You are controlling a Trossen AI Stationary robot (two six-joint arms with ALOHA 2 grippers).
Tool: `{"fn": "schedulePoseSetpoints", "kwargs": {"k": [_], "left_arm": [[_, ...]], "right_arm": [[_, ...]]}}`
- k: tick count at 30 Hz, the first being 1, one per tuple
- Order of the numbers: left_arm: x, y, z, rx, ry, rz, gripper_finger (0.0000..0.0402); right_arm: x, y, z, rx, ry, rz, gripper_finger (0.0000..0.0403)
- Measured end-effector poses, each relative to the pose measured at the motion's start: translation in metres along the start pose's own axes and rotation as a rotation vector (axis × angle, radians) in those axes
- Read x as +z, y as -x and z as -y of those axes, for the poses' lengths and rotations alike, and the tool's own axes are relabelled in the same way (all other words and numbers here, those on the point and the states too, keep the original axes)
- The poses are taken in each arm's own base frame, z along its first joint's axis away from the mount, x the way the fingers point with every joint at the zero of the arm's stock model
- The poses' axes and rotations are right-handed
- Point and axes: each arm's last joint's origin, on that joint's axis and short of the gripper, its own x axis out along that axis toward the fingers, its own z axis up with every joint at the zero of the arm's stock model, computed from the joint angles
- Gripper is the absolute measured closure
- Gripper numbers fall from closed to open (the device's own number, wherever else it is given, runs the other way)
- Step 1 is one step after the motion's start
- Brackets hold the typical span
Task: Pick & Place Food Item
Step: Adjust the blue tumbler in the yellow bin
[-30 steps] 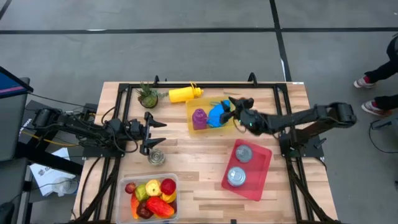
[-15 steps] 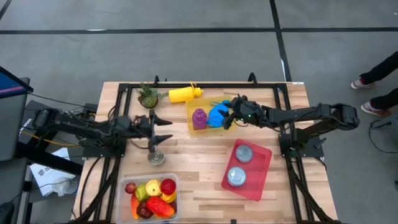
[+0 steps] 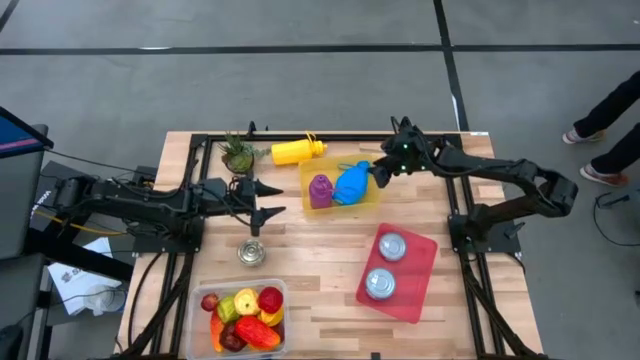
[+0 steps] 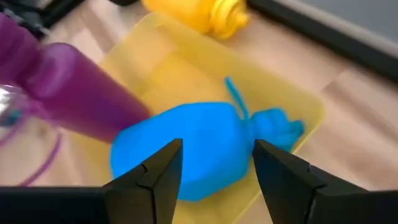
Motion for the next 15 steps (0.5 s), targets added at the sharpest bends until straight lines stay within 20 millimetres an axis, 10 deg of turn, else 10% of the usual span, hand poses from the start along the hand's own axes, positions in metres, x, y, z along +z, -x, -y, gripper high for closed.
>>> {"fn": "schedulePoseSetpoints", "kwargs": {"k": [9, 15], "left_arm": [[-0.001, 0.000, 0.001, -0.030, -0.013, -0.016, 0.0160], [-0.006, 0.000, 0.000, -0.021, -0.091, -0.063, 0.0160]], "right_arm": [[0.003, 0.003, -0.020, 0.182, -0.253, -0.099, 0.0236], [0.021, 0.006, -0.038, 0.171, -0.097, -0.204, 0.0242]]}}
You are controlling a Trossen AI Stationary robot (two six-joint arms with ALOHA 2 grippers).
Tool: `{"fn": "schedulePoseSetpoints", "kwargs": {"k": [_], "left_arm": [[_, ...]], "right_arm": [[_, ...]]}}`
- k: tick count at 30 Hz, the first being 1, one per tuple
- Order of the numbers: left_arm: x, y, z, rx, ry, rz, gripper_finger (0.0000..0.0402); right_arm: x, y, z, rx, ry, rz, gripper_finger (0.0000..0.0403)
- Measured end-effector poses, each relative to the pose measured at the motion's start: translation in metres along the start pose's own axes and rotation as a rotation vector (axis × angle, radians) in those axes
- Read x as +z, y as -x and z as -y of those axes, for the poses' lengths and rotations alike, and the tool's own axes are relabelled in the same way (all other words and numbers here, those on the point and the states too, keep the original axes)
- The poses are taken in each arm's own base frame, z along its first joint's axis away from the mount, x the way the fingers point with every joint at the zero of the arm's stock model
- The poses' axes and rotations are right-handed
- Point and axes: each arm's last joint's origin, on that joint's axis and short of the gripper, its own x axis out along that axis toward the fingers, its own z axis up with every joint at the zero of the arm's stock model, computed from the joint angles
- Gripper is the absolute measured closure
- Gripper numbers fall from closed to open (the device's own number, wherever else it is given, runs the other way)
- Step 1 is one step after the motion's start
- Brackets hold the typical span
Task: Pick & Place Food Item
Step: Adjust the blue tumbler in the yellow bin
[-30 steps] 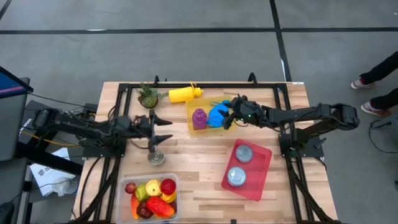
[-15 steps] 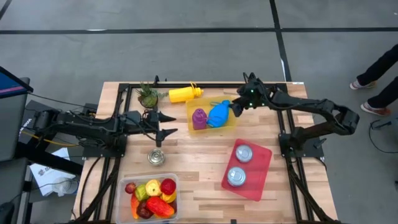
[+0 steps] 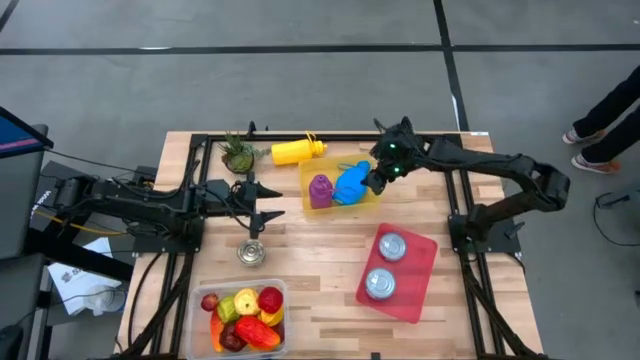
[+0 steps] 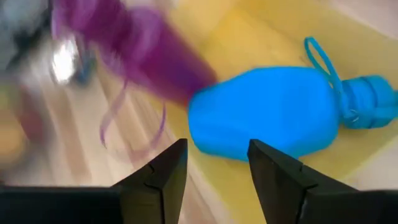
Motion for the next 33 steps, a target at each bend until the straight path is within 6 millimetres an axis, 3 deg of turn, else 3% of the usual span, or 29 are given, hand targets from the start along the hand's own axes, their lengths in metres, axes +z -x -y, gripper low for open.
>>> {"fn": "schedulePoseSetpoints", "kwargs": {"k": [8, 12, 20, 26, 33], "left_arm": [[0.000, 0.000, 0.000, 0.001, -0.027, 0.000, 0.0160], [0.000, 0.000, 0.000, 0.002, -0.030, -0.001, 0.0160], [-0.001, 0.000, 0.000, 0.005, -0.056, -0.010, 0.0160], [-0.001, 0.000, 0.000, 0.005, -0.057, -0.014, 0.0160], [-0.001, 0.000, 0.000, 0.004, -0.057, -0.013, 0.0160]], "right_arm": [[0.007, -0.021, -0.030, -0.277, 0.727, -0.488, 0.0242], [0.003, -0.041, -0.033, -0.303, 0.949, -0.598, 0.0242], [0.016, -0.066, -0.020, -0.437, 1.035, -0.536, 0.0229], [0.026, -0.063, -0.004, -0.452, 1.096, -0.539, 0.0217], [0.037, -0.059, 0.020, -0.459, 1.113, -0.557, 0.0232]]}}
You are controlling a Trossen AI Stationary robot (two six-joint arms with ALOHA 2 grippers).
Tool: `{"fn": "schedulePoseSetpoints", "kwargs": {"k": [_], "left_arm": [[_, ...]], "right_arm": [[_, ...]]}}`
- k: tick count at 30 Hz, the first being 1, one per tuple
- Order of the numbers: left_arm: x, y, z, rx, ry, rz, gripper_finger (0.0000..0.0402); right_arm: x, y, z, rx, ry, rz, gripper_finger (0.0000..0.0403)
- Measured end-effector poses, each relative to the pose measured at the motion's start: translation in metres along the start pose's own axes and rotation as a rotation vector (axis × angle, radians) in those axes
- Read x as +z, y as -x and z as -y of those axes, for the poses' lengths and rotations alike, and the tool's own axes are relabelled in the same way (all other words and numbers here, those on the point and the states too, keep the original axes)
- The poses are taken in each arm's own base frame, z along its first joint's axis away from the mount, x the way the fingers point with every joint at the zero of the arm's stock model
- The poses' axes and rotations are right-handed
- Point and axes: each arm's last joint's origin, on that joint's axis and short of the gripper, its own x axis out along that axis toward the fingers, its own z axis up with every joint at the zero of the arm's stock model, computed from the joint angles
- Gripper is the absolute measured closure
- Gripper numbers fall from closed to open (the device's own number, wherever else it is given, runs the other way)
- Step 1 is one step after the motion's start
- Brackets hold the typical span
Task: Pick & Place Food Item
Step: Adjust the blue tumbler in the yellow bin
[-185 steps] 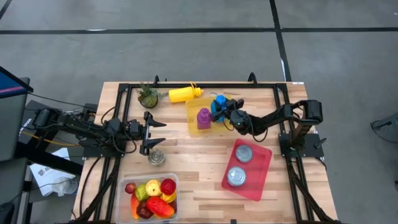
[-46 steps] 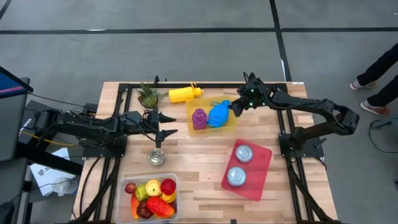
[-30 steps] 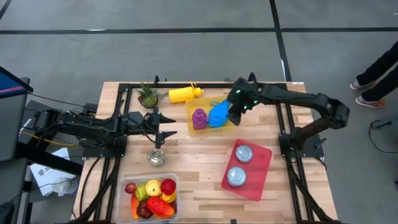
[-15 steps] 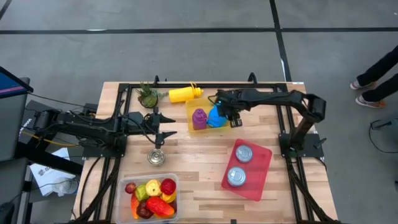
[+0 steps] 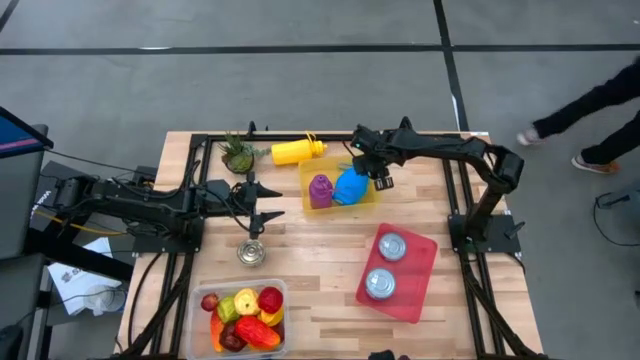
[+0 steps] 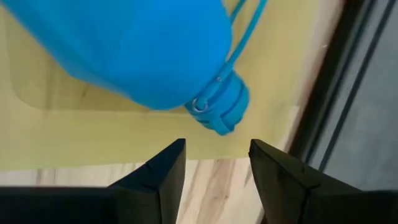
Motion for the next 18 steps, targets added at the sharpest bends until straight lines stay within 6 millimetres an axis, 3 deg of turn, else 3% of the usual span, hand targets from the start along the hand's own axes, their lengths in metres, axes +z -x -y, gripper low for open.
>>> {"fn": "schedulePoseSetpoints", "kwargs": {"k": [11, 18], "left_arm": [[0.000, 0.000, 0.000, 0.000, 0.000, 0.001, 0.0160], [0.000, 0.000, 0.000, 0.000, 0.000, 0.001, 0.0160]], "right_arm": [[0.004, -0.039, -0.003, 0.041, 0.024, -0.085, 0.0226], [0.008, -0.042, -0.003, -0.007, 0.042, -0.104, 0.0236]]}}
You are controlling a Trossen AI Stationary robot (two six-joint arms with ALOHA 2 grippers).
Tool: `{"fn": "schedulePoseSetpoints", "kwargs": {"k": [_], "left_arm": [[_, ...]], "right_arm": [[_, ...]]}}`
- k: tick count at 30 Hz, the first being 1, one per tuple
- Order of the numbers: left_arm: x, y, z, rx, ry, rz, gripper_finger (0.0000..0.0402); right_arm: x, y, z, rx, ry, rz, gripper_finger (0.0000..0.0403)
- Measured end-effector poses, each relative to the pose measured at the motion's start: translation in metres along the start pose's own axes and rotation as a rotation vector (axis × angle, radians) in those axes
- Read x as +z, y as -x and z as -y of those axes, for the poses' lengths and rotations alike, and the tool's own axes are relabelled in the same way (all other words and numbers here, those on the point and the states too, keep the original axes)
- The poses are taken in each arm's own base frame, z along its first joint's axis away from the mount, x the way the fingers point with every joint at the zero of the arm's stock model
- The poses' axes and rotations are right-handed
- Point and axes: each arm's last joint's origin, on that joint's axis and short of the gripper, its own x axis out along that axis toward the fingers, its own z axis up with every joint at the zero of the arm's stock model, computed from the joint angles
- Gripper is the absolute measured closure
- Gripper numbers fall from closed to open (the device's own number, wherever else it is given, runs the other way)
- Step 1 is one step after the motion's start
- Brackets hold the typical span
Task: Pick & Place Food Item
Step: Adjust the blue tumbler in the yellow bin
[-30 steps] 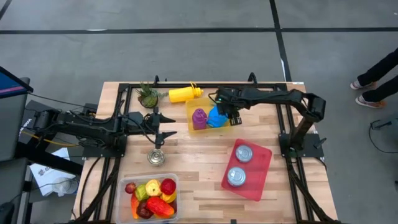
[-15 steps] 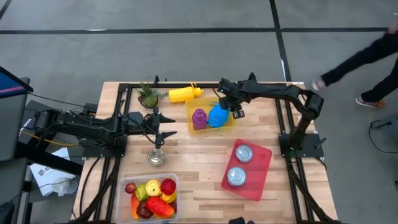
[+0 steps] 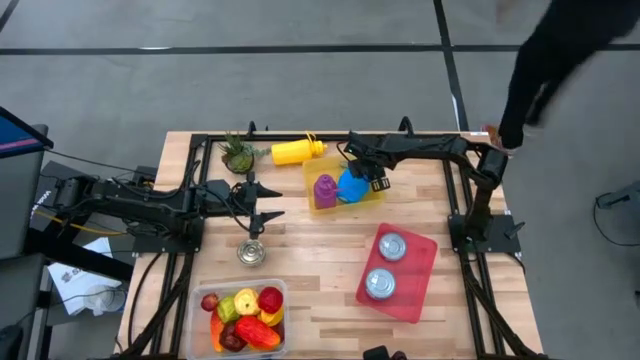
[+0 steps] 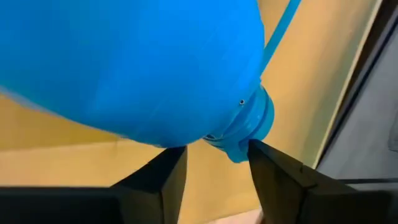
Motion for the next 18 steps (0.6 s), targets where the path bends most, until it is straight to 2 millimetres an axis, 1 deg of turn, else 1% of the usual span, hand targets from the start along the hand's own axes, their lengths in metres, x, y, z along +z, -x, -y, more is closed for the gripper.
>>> {"fn": "schedulePoseSetpoints", "kwargs": {"k": [4, 7, 10, 11, 16, 18], "left_arm": [[0.000, 0.000, 0.000, 0.000, 0.000, 0.000, 0.0160], [0.000, 0.000, 0.000, 0.000, 0.000, 0.000, 0.0160], [0.000, 0.000, 0.000, 0.000, 0.000, 0.000, 0.0160], [0.000, 0.000, 0.000, 0.000, 0.000, 0.000, 0.0160], [0.000, 0.000, 0.000, 0.000, 0.003, 0.000, 0.0160], [0.000, 0.000, 0.000, -0.001, 0.003, 0.001, 0.0160]], "right_arm": [[0.002, 0.002, -0.002, -0.028, 0.010, -0.012, 0.0274], [0.004, 0.003, -0.004, -0.037, 0.019, -0.018, 0.0322], [0.008, 0.005, -0.006, -0.053, 0.032, -0.026, 0.0382], [0.009, 0.005, -0.007, -0.057, 0.039, -0.027, 0.0391], [0.012, 0.009, -0.010, -0.151, 0.070, -0.105, 0.0401], [0.012, 0.009, -0.011, -0.157, 0.082, -0.118, 0.0396]]}}
